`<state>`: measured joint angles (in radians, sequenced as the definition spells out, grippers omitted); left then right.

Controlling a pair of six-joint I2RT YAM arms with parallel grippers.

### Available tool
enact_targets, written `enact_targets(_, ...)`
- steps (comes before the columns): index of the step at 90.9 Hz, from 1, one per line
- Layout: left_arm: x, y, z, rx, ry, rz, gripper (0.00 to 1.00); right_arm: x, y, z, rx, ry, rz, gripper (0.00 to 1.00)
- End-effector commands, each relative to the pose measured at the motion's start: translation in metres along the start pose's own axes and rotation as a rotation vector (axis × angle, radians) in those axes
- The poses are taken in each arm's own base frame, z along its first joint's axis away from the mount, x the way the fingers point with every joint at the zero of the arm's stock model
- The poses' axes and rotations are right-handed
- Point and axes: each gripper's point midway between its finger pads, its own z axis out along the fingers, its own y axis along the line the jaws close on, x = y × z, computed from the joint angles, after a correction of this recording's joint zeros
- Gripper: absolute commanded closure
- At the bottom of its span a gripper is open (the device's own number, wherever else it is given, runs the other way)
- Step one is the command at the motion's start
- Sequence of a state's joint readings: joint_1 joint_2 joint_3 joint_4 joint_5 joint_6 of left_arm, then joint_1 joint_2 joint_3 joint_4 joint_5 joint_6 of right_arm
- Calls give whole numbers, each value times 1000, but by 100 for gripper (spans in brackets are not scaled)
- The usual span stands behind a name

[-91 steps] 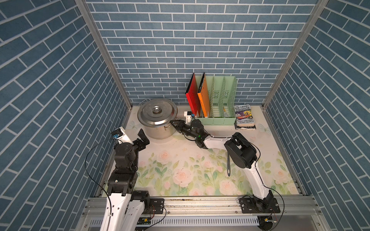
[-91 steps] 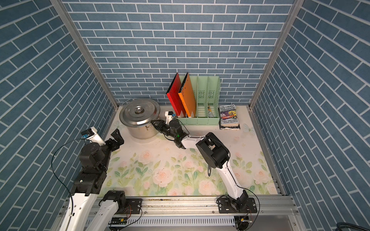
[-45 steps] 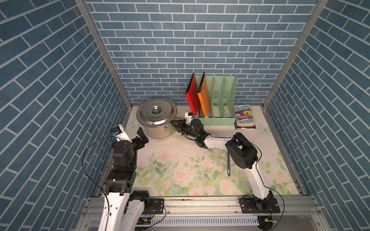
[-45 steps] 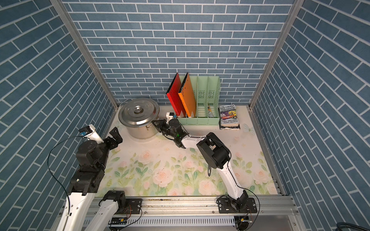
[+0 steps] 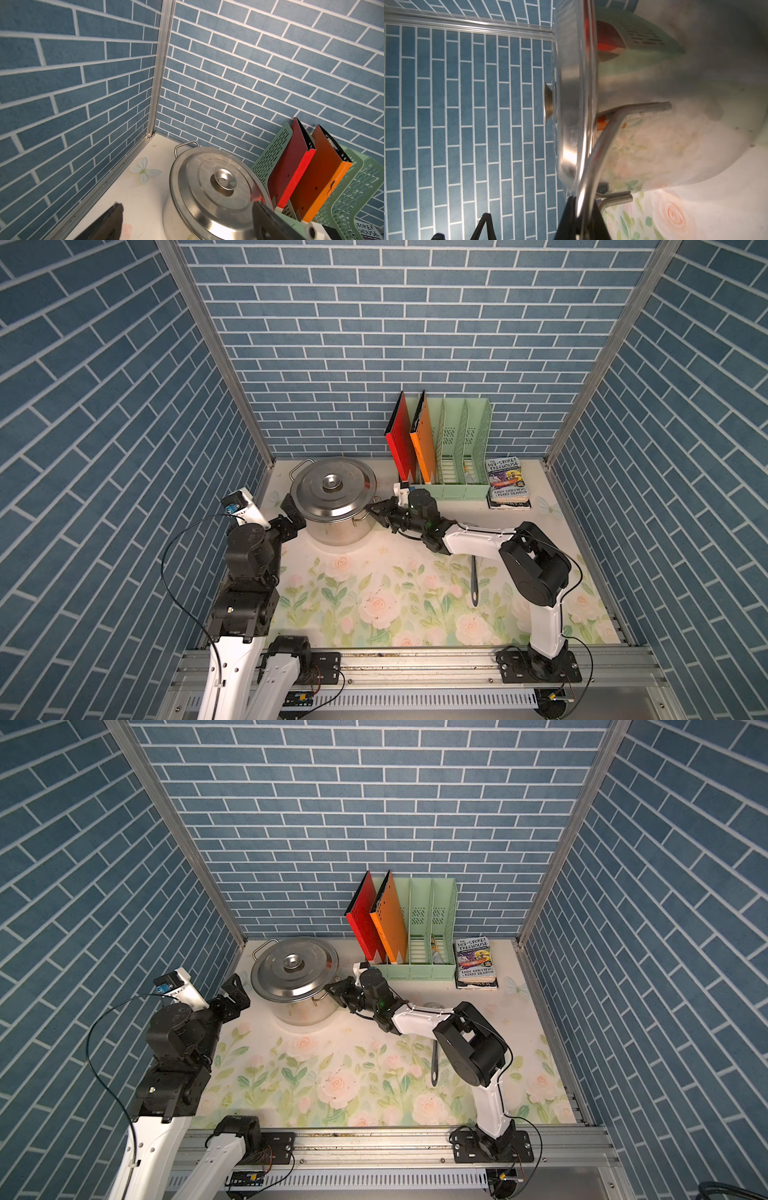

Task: Stir the soup with a spoon
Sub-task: Move the pan to the center of the board.

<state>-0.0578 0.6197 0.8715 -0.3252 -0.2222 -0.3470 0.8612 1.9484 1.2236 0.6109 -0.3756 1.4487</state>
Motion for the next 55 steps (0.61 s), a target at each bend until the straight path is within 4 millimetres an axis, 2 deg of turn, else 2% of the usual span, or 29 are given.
enact_targets(1,-9,-6,-4,27,-13,8,0,28,30,-27,-55,116,-172,100)
enact_targets(24,-13,-7,-5,25,-9,24,0,38,16,-88,20,158,-212,100)
enact_targets(36,-11,-10,-4,41,2,25,0,32,7,-126,76,149,-235,100)
enact_targets(55,0,-13,-1,64,29,21,0,24,-19,-181,154,166,-250,100)
